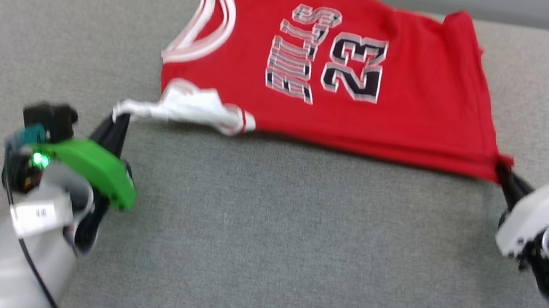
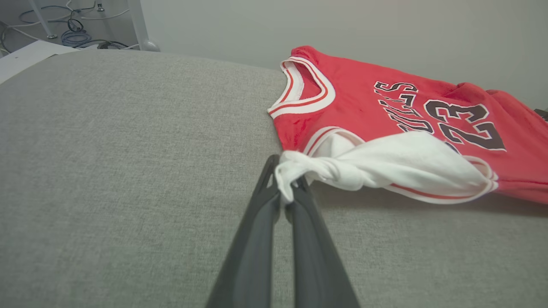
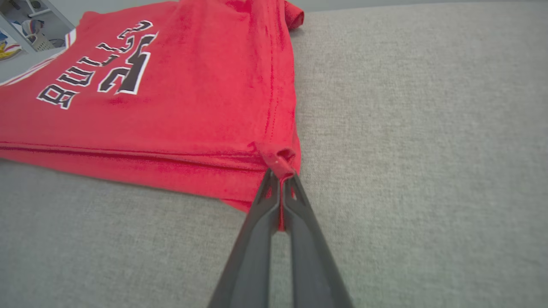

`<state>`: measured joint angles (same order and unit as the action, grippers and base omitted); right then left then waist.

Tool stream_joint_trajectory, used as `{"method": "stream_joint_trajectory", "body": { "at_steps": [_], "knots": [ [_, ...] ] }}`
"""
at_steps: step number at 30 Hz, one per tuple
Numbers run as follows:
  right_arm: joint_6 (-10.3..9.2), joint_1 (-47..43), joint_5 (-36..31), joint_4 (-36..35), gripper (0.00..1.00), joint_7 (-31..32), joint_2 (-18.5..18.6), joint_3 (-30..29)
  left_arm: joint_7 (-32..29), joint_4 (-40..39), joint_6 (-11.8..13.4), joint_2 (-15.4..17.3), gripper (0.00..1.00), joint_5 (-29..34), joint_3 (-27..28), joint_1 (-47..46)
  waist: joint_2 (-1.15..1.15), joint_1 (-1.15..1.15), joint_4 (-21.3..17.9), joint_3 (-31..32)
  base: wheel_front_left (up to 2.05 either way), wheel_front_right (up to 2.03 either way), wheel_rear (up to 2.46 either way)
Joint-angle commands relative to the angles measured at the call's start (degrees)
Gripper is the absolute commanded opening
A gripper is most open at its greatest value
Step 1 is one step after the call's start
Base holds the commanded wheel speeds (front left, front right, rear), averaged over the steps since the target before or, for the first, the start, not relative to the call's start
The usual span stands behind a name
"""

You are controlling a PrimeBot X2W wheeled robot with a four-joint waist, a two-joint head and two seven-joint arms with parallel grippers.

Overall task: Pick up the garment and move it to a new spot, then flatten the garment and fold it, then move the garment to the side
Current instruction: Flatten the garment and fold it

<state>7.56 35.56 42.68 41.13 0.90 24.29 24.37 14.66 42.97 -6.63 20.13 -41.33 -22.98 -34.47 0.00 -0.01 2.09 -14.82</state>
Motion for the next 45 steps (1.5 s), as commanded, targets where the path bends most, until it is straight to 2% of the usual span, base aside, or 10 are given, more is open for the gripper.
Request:
{"method": "stream_joint_trajectory", "body": {
  "at_steps": [1, 8, 14, 24, 29, 32, 35, 45],
  "knots": [
    [-0.08, -3.6, 0.9, -1.1, 0.0, -0.3, 1.0, -0.9, 0.3, -1.7, 1.0, 0.6, 0.0, 0.6, 0.8, 3.8, 0.0, 0.01, 0.5, 6.5, 0.0, 0.0, 0.0],
    [-0.08, -18.3, 0.7, -8.1, 0.0, 0.8, 1.2, -6.2, 0.0, -11.2, 4.4, 2.0, 0.0, 0.7, 1.3, 19.1, 0.0, 0.01, 0.9, 11.4, 0.0, 0.0, 0.0],
    [-0.08, -31.3, -0.9, -15.8, 0.0, 4.4, -1.4, -13.3, -3.9, -21.4, 8.1, 5.1, 0.0, 0.1, 1.0, 29.1, 0.0, 0.01, 2.3, 14.4, 0.0, 0.0, 0.0],
    [-0.08, -48.9, -11.1, -35.5, 0.0, 16.5, -9.4, -26.0, -8.9, -40.2, 17.4, 8.1, 0.0, -2.5, 2.8, 45.8, 0.0, 0.01, 2.3, 16.3, 0.0, 0.0, 0.0],
    [-0.08, -53.5, -15.3, -45.0, 0.0, 22.8, -13.8, -30.2, -10.8, -47.2, 20.3, 9.6, 0.0, -2.8, 3.5, 49.4, 0.0, 0.01, 2.5, 16.0, 0.0, 0.0, 0.0],
    [-0.08, -54.2, -17.1, -49.2, 0.0, 25.9, -15.6, -32.2, -11.8, -49.7, 20.6, 10.3, 0.0, -2.6, 3.5, 48.8, 0.0, 0.01, 2.9, 15.4, 0.0, 0.0, 0.0],
    [-0.08, -53.2, -18.3, -51.6, 0.0, 27.9, -16.1, -32.9, -12.6, -50.5, 19.5, 10.6, 0.0, -2.4, 3.0, 46.4, 0.0, 0.01, 2.9, 14.4, 0.0, 0.0, 0.0],
    [-0.08, -41.4, -20.1, -51.4, 0.0, 30.1, -13.0, -32.4, -10.5, -44.4, 14.2, 8.6, 0.0, 0.4, 1.3, 30.5, 0.0, 0.01, 2.3, 6.8, 0.0, 0.0, 0.0]
  ]
}}
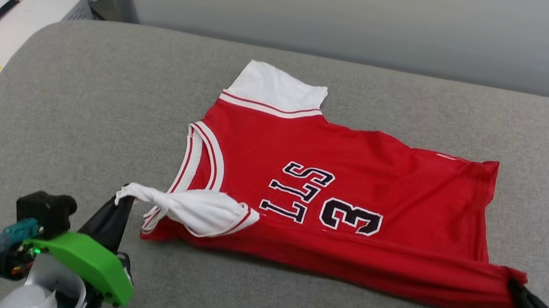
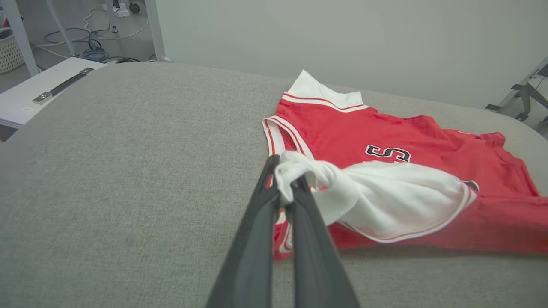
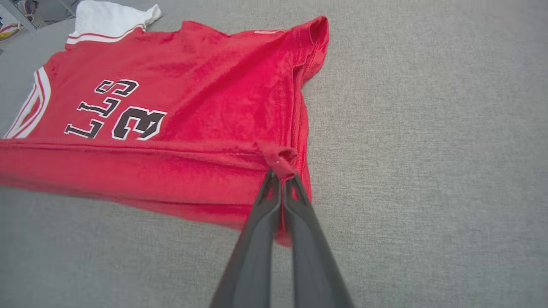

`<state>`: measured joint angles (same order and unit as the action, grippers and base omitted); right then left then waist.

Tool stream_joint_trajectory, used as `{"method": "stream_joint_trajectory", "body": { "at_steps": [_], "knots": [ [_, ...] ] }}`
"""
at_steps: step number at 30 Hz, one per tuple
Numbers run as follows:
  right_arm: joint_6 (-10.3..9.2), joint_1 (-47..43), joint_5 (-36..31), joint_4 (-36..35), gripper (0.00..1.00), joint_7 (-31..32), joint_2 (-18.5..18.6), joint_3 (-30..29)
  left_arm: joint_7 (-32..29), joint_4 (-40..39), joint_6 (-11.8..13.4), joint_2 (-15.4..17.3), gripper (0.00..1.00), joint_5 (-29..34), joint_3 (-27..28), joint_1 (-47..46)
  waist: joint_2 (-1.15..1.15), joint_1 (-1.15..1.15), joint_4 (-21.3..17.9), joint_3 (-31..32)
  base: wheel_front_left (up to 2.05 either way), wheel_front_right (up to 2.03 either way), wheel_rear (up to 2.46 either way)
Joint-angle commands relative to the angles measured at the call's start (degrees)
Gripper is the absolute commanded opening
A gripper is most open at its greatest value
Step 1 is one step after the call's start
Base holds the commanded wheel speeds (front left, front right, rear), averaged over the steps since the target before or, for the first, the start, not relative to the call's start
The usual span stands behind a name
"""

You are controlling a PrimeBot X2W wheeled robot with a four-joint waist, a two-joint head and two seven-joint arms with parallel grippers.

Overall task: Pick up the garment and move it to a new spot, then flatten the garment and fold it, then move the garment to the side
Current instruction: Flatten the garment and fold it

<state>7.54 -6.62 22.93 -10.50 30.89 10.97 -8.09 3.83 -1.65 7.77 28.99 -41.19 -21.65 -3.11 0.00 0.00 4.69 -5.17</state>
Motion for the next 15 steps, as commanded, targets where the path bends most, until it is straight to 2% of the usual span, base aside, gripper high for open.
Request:
{"method": "stream_joint_trajectory", "body": {
  "at_steps": [1, 7, 15],
  "knots": [
    [-0.05, 2.3, -0.3, 0.8, 0.0, 0.1, 0.6, 0.3, 0.7, 1.7, -0.9, -0.7, 0.0, 0.3, -0.1, -2.7, 0.0, 0.0, -0.5, -3.8, 0.0, 0.0, 0.0],
    [-0.05, 8.9, -0.3, 5.3, 0.0, -0.6, 2.4, 2.5, 2.1, 10.1, -4.7, -2.8, 0.0, 1.0, -1.4, -11.1, 0.0, 0.0, -1.0, -8.6, 0.0, 0.0, 0.0],
    [-0.05, 13.7, 0.9, 13.6, 0.0, -3.7, 2.8, 6.4, 4.6, 22.5, -8.5, -6.8, 0.0, 0.8, -3.1, -17.8, 0.0, 0.0, -1.7, -12.0, 0.0, 0.0, 0.0]
  ]
}}
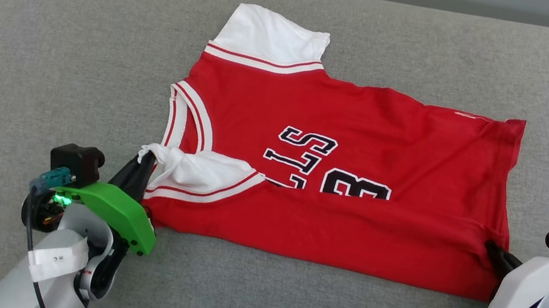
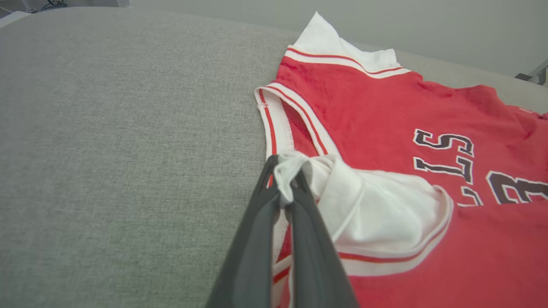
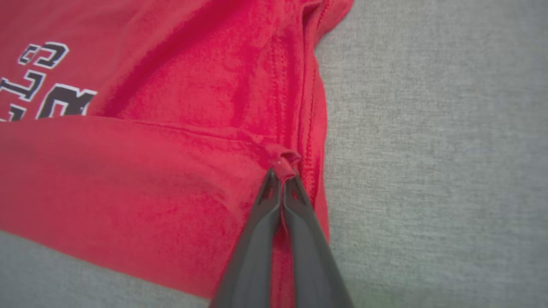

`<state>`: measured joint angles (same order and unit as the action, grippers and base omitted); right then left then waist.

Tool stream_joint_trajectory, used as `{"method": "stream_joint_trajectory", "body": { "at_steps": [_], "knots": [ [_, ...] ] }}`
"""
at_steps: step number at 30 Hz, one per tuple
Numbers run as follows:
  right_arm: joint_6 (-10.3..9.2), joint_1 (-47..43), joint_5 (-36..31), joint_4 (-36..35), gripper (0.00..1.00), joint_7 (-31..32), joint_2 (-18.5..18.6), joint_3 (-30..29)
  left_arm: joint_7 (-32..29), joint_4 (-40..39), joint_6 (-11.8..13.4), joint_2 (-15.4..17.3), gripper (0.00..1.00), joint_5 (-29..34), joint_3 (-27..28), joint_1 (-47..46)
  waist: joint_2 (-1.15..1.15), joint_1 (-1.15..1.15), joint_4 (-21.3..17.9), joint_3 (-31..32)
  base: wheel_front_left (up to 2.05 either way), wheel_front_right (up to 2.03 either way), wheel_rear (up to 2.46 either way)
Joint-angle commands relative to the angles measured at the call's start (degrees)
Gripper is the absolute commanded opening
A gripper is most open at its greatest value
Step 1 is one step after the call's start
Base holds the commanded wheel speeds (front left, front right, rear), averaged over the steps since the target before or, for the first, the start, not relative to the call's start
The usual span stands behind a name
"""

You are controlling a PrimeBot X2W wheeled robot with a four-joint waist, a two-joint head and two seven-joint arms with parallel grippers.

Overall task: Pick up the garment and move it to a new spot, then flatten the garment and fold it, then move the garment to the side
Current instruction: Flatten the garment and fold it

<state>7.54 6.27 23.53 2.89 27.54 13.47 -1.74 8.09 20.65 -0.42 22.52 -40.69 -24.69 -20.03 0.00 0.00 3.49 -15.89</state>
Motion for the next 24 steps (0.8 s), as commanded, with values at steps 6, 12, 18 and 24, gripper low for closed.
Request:
{"method": "stream_joint_trajectory", "body": {
  "at_steps": [6, 12, 18, 24],
  "knots": [
    [-0.05, 2.7, 0.8, 5.5, 0.0, -3.8, 0.7, 2.7, 0.3, 9.1, -2.9, -2.7, 0.0, -0.9, -1.2, -4.0, 0.0, 0.0, -0.7, -2.1, 0.0, 0.0, 0.0],
    [-0.05, 3.5, 0.8, 8.9, 1.0, -8.8, 1.2, 4.1, 0.7, 14.6, -4.3, -3.7, 1.0, -1.6, -1.7, -5.8, 0.0, 0.0, -0.7, -0.7, 0.0, 0.0, 0.0],
    [-0.05, 3.0, 1.6, 7.4, 1.0, -22.0, 2.2, 6.7, 3.6, 16.3, -3.2, -3.7, 1.0, -1.8, -0.4, -6.1, 0.0, 0.0, -0.5, 2.4, 0.0, 0.0, 0.0],
    [-0.05, 1.2, 0.1, 6.1, 1.0, -31.4, 1.3, 6.0, 3.8, 15.1, -1.7, -1.6, 1.0, -2.2, 1.0, -4.5, 0.0, 0.0, -0.8, 5.9, 0.0, 0.0, 0.0]
  ]
}}
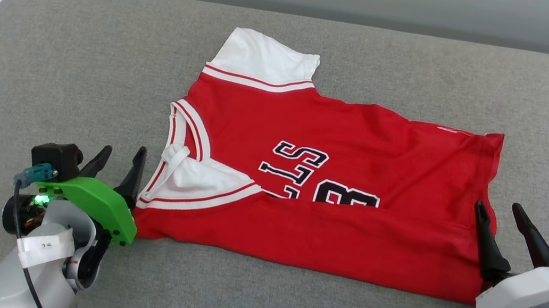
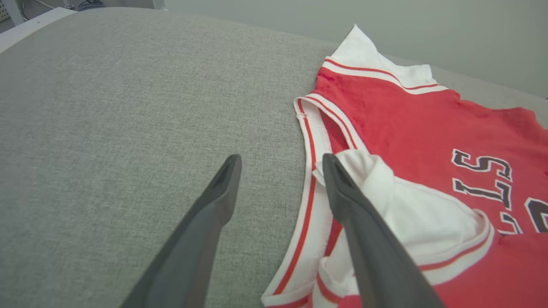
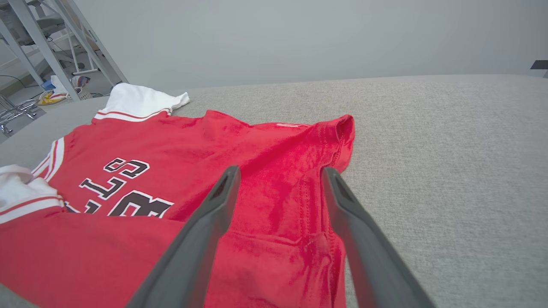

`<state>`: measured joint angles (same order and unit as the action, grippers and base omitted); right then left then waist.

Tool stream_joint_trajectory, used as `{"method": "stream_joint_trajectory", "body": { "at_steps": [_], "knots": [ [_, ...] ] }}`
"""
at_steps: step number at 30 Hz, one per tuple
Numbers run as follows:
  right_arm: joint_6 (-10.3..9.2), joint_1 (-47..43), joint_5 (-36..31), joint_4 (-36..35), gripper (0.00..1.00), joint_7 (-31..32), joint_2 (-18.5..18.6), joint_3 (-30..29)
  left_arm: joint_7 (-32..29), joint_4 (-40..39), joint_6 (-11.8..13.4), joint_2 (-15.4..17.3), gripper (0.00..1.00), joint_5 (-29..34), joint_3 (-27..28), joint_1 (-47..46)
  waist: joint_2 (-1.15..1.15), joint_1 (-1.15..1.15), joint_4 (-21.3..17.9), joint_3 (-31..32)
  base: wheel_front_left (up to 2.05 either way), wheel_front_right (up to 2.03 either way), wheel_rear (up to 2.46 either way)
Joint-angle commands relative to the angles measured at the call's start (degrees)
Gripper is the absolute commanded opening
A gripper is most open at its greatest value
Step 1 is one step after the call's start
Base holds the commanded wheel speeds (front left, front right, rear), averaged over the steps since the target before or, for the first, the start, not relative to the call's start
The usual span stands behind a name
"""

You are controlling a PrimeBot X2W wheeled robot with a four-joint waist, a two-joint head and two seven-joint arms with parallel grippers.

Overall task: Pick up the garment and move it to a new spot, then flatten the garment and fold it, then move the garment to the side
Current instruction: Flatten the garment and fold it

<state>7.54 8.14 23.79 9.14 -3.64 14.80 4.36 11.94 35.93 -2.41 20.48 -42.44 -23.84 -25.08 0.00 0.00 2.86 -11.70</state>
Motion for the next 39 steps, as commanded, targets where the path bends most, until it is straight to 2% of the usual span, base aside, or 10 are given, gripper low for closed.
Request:
{"method": "stream_joint_trajectory", "body": {
  "at_steps": [1, 6, 11, 20, 25, 35, 36, 37, 38, 39],
  "knots": [
    [-0.05, -1.3, -0.5, 0.0, 1.0, -0.7, -0.7, -0.7, -0.5, -0.7, 0.5, 1.2, 1.0, -0.7, 0.5, 0.9, 0.0, 0.0, -0.3, 2.4, 0.0, 0.0, 0.0],
    [-0.05, -3.8, -3.6, -1.5, 1.0, -0.8, -3.2, -3.7, -6.7, -5.2, 0.3, 4.1, 1.0, -2.8, 0.6, 2.8, 0.0, 0.0, -0.4, 4.6, 0.0, 0.0, 0.0],
    [-0.05, -6.0, -5.2, -4.3, 1.0, 0.9, -5.1, -4.9, -20.1, -12.2, 0.2, 7.4, 1.0, -7.6, -0.2, 5.7, 0.0, 0.0, -0.9, 5.5, 0.0, 0.0, 0.0],
    [-0.05, -7.1, -5.5, -8.1, 1.0, 3.0, -6.9, -5.2, -36.1, -21.4, 4.9, 10.7, 1.0, -14.0, -0.7, 9.7, 0.0, 0.0, -2.3, 4.0, 0.0, 0.0, 0.0],
    [-0.05, -6.2, -4.7, -8.9, 1.0, 3.6, -6.6, -5.1, -38.9, -20.4, 6.8, 10.8, 1.0, -13.0, -2.3, 9.0, 0.0, 0.0, -3.2, 1.9, 0.0, 0.0, 0.0],
    [-0.05, -5.3, -3.3, -8.2, 1.0, 5.0, -5.8, -5.4, -46.0, -11.8, 3.9, 8.2, 1.0, -11.1, -9.0, 4.6, 0.0, 0.0, -4.2, -0.6, 0.0, 0.0, 0.0],
    [-0.05, -5.3, -3.2, -8.0, 1.0, 5.2, -5.8, -5.6, -46.3, -11.2, 3.4, 7.7, 0.59, -11.3, -9.3, 4.3, 0.0, 0.0, -4.3, -0.7, 0.0, 0.0, 0.0],
    [-0.05, -5.4, -3.0, -7.8, 1.0, 5.4, -5.7, -5.7, -46.3, -10.7, 3.0, 7.4, 0.34, -11.4, -9.4, 4.1, 0.0, 0.0, -4.3, -0.6, 0.0, 0.0, 0.0],
    [-0.05, -5.5, -2.8, -7.7, 1.0, 5.6, -5.7, -5.7, -46.1, -10.3, 2.7, 7.2, 0.0, -11.2, -9.7, 3.9, 0.0, 0.0, -4.3, -0.6, 0.0, 0.0, 0.0],
    [-0.05, -5.6, -2.7, -7.5, 1.0, 5.8, -5.6, -5.9, -45.9, -9.9, 2.4, 7.0, 0.0, -11.2, -9.8, 3.7, 0.0, 0.0, -4.3, -0.5, 0.0, 0.0, 0.0]
  ]
}}
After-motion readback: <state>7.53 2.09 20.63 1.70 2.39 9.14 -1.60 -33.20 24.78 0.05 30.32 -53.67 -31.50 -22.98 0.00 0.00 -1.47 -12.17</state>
